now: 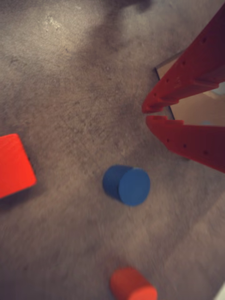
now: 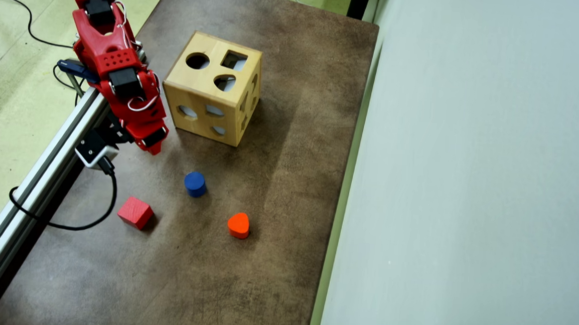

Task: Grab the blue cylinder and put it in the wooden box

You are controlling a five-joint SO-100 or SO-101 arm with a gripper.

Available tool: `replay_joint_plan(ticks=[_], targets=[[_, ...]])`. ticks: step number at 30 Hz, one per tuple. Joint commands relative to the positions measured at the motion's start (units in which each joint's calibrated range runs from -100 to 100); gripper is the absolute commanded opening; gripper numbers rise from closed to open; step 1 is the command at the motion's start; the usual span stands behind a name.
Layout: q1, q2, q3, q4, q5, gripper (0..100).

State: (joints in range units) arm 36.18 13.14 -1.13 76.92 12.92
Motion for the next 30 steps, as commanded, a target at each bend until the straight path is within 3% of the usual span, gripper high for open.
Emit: replay_joint_plan(ticks=[1,7,10,21,30], targets=[[-0.75,1.85,-2.63,-0.72,0.63,6],[-1.79,2.96,-2.63,-0.72,3.22,22],[-3.35,2.96,-2.72,-0.8,3.86,26],[-6.84,8.56,-5.49,-10.21,4.79,27],[-6.54,12.13,-6.65,-10.53,4.84,27]])
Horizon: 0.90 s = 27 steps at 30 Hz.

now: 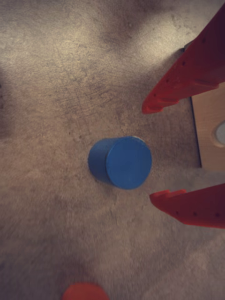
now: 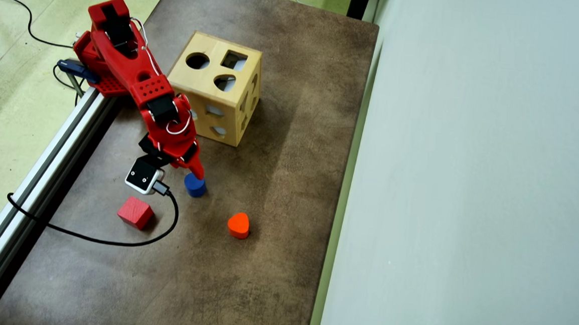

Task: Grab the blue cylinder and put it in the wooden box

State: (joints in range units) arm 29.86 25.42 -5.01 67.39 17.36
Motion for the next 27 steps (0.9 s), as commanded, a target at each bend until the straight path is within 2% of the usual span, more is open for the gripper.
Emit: replay_joint_plan(ticks=[1,12,18,27], targets=[[-0.22,0.01,-2.86,-1.09,0.39,27],[-0.59,0.1,-2.86,-0.93,2.78,27],[-0.29,0.1,-2.86,-0.77,3.03,34],[0.23,4.6,-4.56,-1.17,2.93,34]])
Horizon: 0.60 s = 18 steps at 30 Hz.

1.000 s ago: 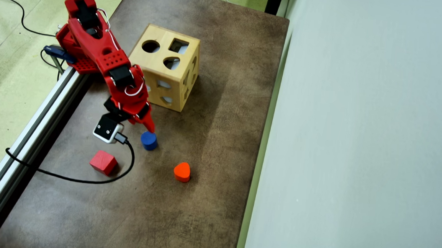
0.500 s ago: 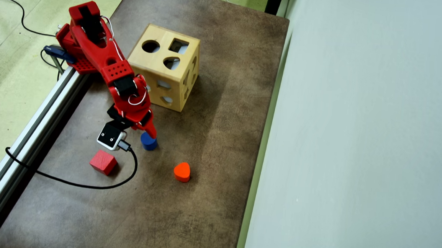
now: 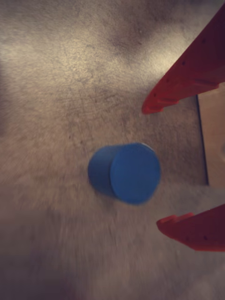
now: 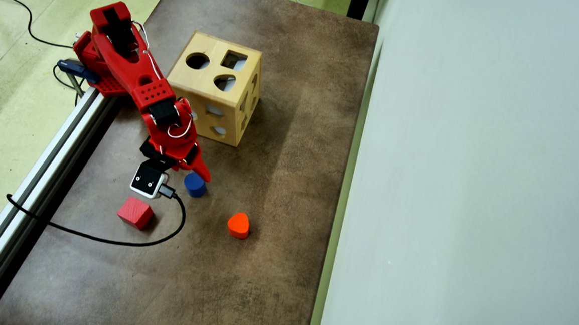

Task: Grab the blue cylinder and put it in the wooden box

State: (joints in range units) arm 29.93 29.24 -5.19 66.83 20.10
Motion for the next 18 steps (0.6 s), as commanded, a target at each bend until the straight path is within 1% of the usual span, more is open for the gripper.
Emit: replay_joint_plan(ticks=[1,9,18], targets=[[0.23,1.46,-5.27,-0.6,0.2,34],[0.6,4.35,-9.39,-0.52,0.2,34],[0.6,6.39,-10.19,-0.6,0.2,34]])
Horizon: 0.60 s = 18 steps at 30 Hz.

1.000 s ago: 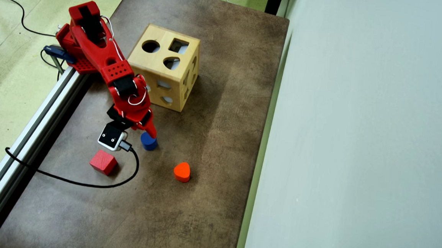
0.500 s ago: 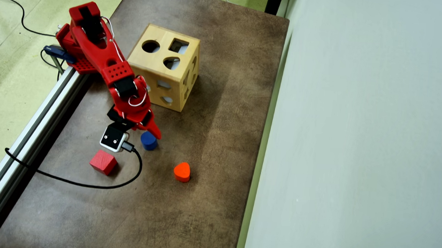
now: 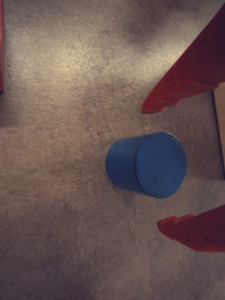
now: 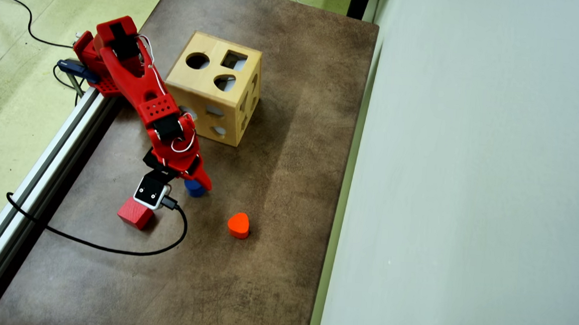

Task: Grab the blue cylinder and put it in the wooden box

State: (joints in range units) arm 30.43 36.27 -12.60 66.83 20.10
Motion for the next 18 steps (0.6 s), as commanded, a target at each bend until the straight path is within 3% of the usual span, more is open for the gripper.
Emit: replay_joint_plan(ticks=[1,18], targets=[[0.03,-0.64,-2.79,-0.6,0.2,34],[-0.94,3.86,-7.44,-0.6,0.24,34]])
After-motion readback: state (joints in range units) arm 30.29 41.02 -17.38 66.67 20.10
